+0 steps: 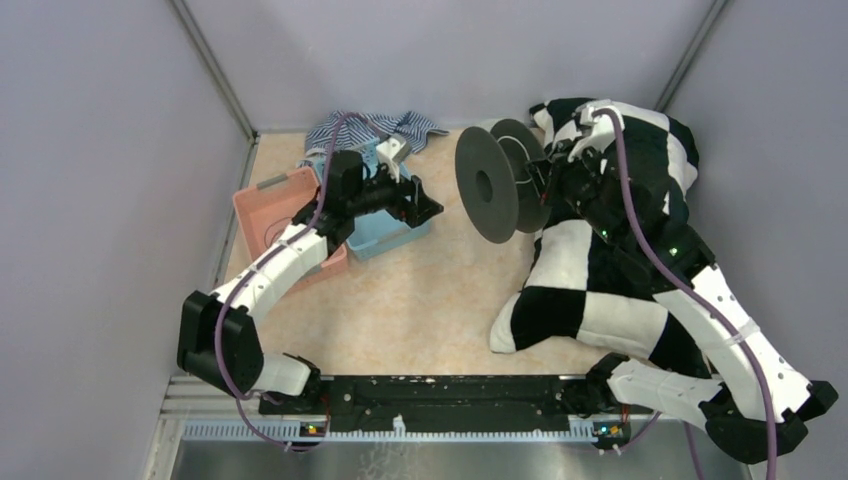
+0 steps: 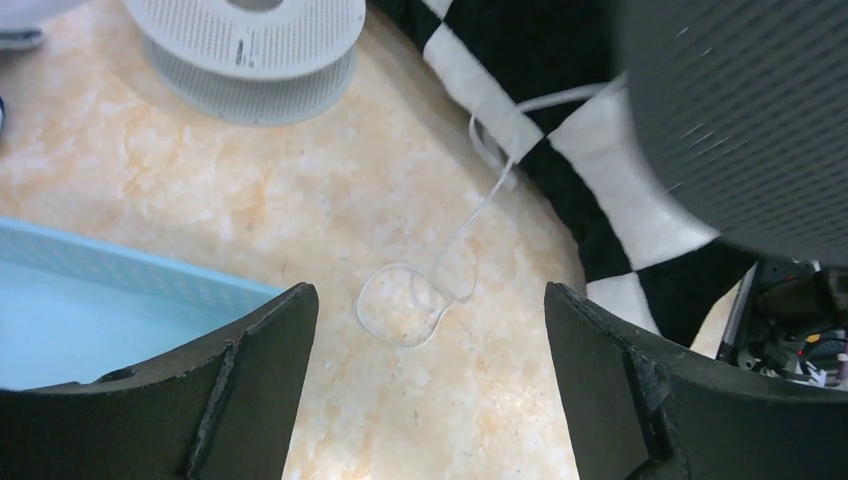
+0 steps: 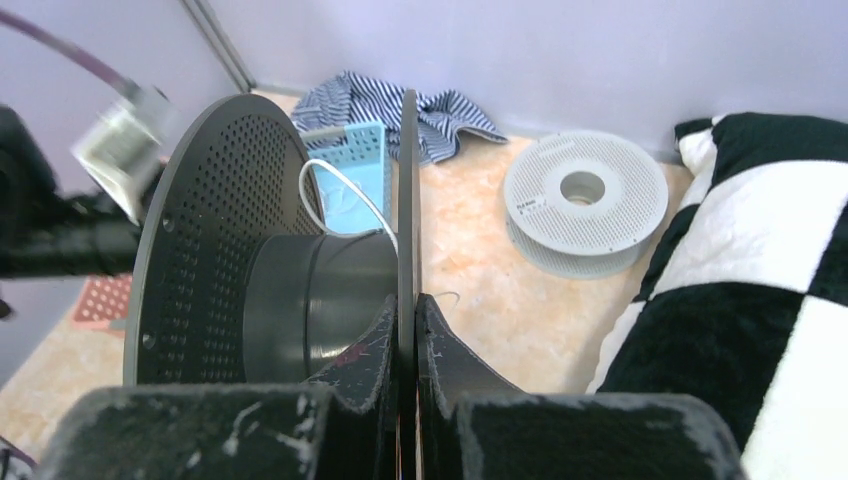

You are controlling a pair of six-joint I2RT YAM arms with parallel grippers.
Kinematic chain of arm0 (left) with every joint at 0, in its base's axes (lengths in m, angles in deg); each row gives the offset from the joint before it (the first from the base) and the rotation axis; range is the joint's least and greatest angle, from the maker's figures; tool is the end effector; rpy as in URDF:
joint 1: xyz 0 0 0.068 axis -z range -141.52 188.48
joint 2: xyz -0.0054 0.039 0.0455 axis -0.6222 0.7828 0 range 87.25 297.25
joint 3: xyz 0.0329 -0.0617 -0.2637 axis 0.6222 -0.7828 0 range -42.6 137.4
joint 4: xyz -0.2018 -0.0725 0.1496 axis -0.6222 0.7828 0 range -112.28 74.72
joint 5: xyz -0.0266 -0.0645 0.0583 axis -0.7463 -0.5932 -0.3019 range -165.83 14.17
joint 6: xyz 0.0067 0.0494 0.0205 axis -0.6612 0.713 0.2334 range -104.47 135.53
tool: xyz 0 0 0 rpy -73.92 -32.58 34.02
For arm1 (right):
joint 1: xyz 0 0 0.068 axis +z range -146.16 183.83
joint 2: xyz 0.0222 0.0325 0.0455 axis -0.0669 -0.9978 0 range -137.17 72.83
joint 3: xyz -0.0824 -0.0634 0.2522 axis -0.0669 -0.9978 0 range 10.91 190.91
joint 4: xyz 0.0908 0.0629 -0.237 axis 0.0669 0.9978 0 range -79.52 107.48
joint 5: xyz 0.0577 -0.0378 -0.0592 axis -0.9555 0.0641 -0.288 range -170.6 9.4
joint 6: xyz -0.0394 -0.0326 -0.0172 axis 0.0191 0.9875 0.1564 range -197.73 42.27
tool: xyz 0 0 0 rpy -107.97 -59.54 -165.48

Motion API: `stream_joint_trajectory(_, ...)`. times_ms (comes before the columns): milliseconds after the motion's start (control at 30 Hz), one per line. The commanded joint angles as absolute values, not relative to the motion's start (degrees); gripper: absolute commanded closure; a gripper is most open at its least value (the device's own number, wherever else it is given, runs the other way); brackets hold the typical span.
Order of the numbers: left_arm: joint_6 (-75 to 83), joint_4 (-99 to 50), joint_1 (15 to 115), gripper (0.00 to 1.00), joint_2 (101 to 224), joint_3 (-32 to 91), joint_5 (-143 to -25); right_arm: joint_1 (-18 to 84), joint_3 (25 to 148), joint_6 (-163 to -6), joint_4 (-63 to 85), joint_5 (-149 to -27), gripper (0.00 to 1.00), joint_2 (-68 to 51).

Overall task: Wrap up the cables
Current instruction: Wrap the cable around the cable reel.

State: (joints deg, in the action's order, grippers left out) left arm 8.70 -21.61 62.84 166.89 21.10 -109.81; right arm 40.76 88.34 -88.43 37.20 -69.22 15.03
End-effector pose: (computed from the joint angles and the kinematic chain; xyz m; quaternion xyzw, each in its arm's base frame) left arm 0.2868 -0.1517 0.3341 0.2894 0.7313 -0.3794 0.4874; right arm 0.1624 0.1134 0.4622 -0.1052 0.7412 0.1979 0.6327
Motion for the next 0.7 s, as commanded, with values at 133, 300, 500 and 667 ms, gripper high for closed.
stream_joint_trajectory(133,5.0,-37.4,66.3,0.12,167.3,10.6,-99.4,40.2,96.9,-93.0,35.8,-66.7,1.0,15.1)
stream_joint_trajectory(300,-2.0,-33.7,79.5,0.2,164.5,8.1,-71.0,40.3,96.6,-93.8,36.8,-61.0,1.0,15.5)
stream_joint_trajectory(500,-20.9,-42.7,91.3,0.13,167.5,-1.2,-57.4,40.3,96.6,-96.2,38.1,-58.5,1.0,13.9)
stream_joint_trajectory(667,-21.2,-46.2,93.1,0.1,177.7,-1.0,-56.4,40.2,96.8,-97.4,39.3,-59.4,1.0,12.7)
